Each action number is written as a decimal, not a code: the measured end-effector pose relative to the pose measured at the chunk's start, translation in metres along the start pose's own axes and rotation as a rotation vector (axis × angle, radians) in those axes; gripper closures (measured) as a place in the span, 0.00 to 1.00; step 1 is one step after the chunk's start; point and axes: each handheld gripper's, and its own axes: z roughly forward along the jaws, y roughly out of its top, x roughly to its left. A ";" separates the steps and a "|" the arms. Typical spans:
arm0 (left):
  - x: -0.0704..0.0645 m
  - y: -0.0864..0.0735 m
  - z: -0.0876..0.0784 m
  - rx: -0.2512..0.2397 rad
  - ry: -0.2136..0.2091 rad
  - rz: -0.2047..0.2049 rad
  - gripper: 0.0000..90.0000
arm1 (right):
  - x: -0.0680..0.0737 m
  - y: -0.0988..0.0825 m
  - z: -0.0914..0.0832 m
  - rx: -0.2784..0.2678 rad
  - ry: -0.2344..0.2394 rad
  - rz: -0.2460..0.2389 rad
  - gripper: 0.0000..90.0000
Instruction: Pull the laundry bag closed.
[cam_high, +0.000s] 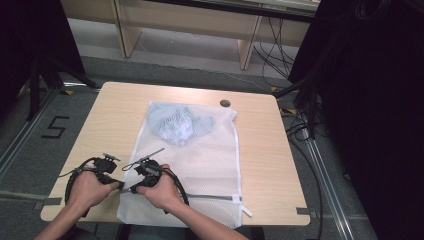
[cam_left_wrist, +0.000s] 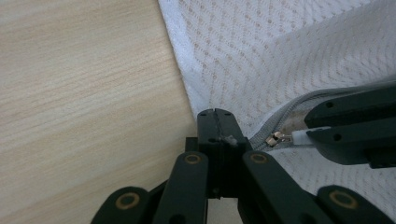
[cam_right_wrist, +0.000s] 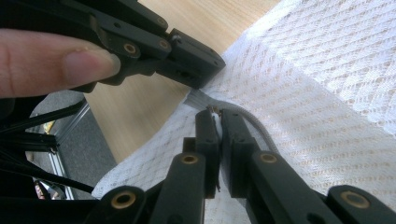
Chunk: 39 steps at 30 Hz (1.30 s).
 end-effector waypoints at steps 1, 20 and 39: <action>0.000 0.000 0.000 -0.002 -0.001 0.000 1.00 | -0.001 -0.001 0.000 -0.004 -0.010 -0.016 0.97; 0.000 0.000 0.000 0.000 -0.002 0.000 1.00 | -0.001 -0.006 -0.009 -0.017 -0.022 -0.013 0.97; 0.001 0.000 0.000 0.002 -0.003 0.005 1.00 | 0.000 -0.008 -0.015 -0.029 -0.050 -0.020 0.97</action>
